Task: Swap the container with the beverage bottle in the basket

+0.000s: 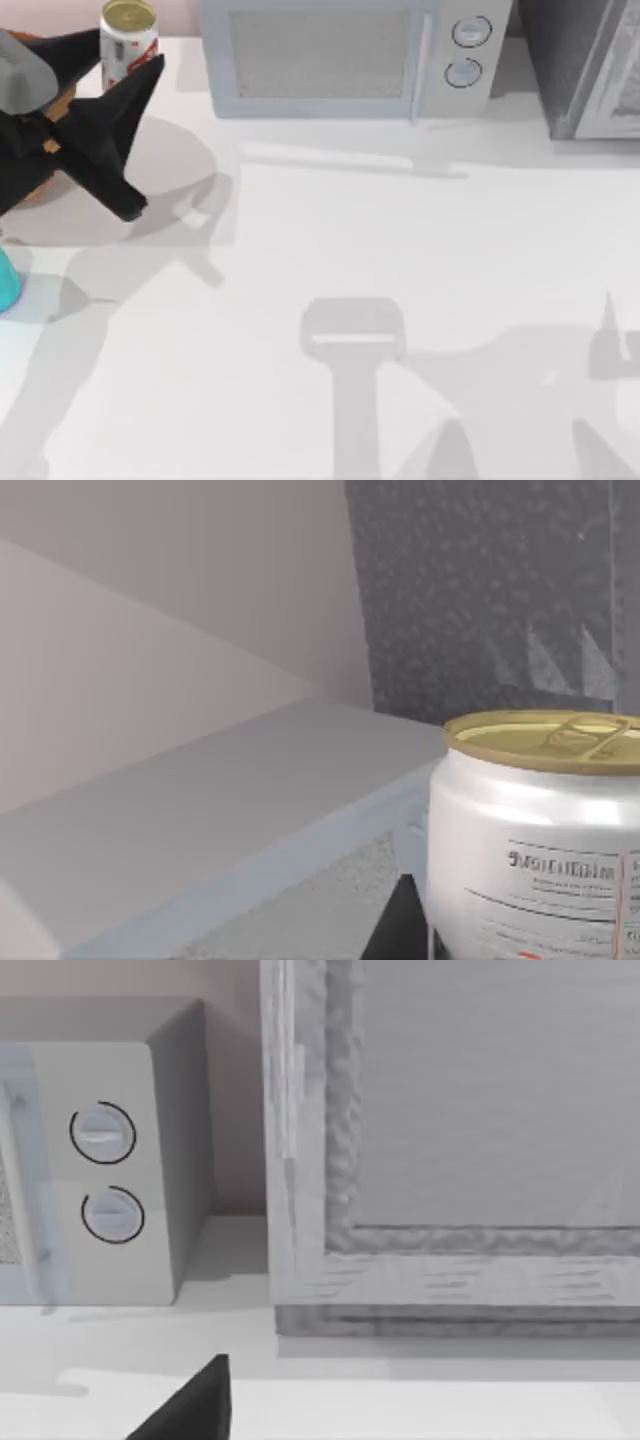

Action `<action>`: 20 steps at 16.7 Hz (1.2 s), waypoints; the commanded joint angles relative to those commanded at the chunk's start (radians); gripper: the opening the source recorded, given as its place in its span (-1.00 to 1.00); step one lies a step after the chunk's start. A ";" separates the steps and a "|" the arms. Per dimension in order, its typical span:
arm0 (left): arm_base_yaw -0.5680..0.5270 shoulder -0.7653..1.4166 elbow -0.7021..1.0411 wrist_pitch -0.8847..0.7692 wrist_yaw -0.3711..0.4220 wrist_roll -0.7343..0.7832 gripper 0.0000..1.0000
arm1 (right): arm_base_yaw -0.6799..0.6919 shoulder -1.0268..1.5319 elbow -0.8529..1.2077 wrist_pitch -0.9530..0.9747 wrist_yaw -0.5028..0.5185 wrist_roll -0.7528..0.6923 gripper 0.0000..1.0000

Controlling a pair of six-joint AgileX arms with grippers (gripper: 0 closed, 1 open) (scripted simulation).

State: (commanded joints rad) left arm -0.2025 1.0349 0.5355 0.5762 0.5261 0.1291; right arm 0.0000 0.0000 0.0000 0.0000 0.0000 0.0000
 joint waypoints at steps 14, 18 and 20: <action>-0.078 0.618 0.286 0.336 0.350 0.005 -1.00 | 0.000 0.000 0.000 0.000 0.000 0.000 1.00; -0.097 0.779 0.358 0.416 0.441 0.001 -1.00 | 0.000 0.000 0.000 0.000 0.000 0.000 1.00; -0.104 0.857 0.395 0.455 0.484 -0.002 -1.00 | 0.000 0.000 0.000 0.000 0.000 0.000 1.00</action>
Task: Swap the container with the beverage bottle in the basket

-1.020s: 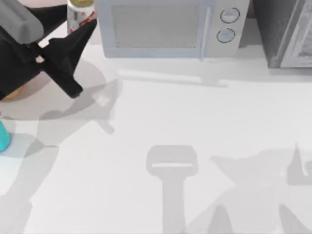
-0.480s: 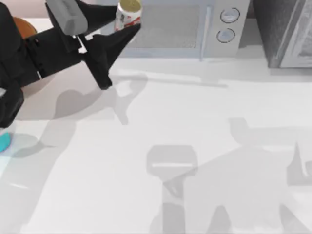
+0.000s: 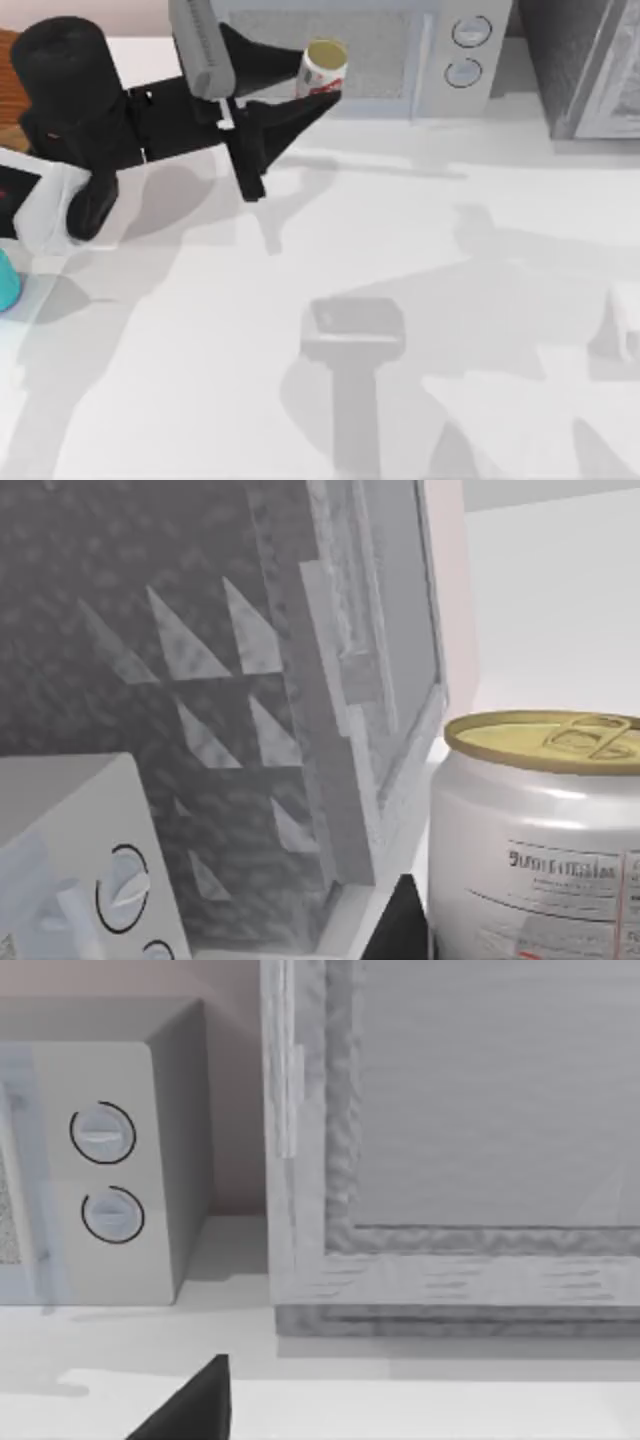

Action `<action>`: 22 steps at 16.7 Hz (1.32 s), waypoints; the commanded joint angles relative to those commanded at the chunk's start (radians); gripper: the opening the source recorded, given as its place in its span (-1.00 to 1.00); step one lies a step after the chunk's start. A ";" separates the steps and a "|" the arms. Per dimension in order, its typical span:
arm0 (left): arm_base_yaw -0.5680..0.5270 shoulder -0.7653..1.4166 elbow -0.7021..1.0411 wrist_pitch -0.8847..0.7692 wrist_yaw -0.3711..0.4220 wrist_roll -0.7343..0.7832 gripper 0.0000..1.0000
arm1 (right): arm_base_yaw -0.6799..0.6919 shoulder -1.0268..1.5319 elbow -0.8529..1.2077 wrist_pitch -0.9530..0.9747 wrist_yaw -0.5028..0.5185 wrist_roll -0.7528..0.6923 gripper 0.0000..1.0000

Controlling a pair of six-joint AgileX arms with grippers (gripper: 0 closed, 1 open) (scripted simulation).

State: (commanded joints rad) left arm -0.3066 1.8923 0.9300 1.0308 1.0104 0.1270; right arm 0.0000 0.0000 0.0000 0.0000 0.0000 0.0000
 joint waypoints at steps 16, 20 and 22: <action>-0.023 0.596 0.255 0.265 0.272 -0.069 -1.00 | 0.000 0.000 0.000 0.000 0.000 0.000 1.00; -0.016 0.660 0.274 0.288 0.286 -0.096 -1.00 | 0.000 0.000 0.000 0.000 0.000 0.000 1.00; -0.016 0.660 0.274 0.288 0.286 -0.096 -1.00 | 0.000 0.000 0.000 0.000 0.000 0.000 1.00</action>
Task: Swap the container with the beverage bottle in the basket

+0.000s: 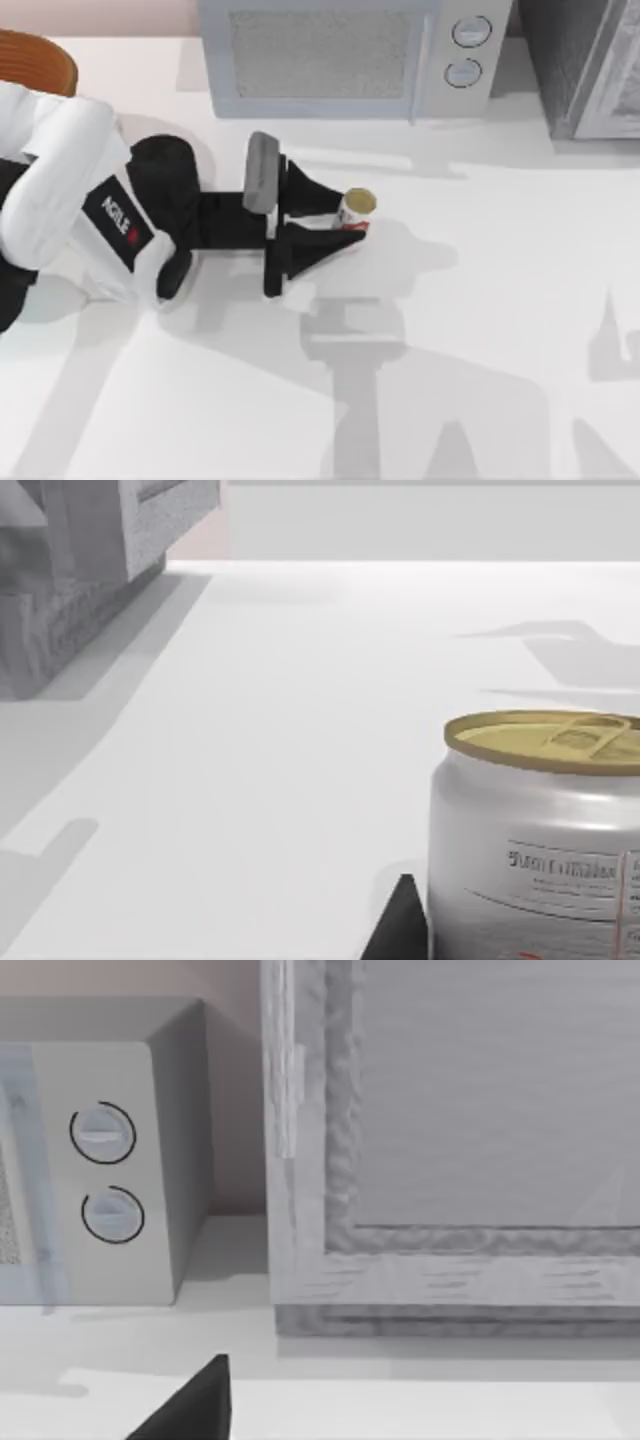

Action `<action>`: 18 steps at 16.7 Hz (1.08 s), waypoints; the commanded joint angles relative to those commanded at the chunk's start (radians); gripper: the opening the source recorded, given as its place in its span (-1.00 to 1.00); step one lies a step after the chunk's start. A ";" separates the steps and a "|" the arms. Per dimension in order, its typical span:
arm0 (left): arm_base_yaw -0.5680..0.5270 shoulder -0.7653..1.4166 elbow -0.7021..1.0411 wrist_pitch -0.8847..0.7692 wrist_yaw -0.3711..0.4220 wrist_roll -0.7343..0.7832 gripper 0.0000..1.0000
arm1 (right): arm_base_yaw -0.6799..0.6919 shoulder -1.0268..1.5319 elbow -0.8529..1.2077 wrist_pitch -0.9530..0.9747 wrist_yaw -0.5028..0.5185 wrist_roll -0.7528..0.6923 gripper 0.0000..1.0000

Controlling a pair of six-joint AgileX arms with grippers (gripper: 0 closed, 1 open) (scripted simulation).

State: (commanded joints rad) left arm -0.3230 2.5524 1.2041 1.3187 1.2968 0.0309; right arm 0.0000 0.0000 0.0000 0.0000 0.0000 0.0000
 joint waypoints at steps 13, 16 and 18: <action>0.000 0.000 0.000 0.000 0.000 0.000 0.36 | 0.000 0.000 0.000 0.000 0.000 0.000 1.00; 0.000 0.000 0.000 0.000 0.000 0.000 0.81 | 0.000 0.000 0.000 0.000 0.000 0.000 1.00; 0.000 0.000 0.000 0.000 0.000 0.000 1.00 | 0.000 0.000 0.000 0.000 0.000 0.000 1.00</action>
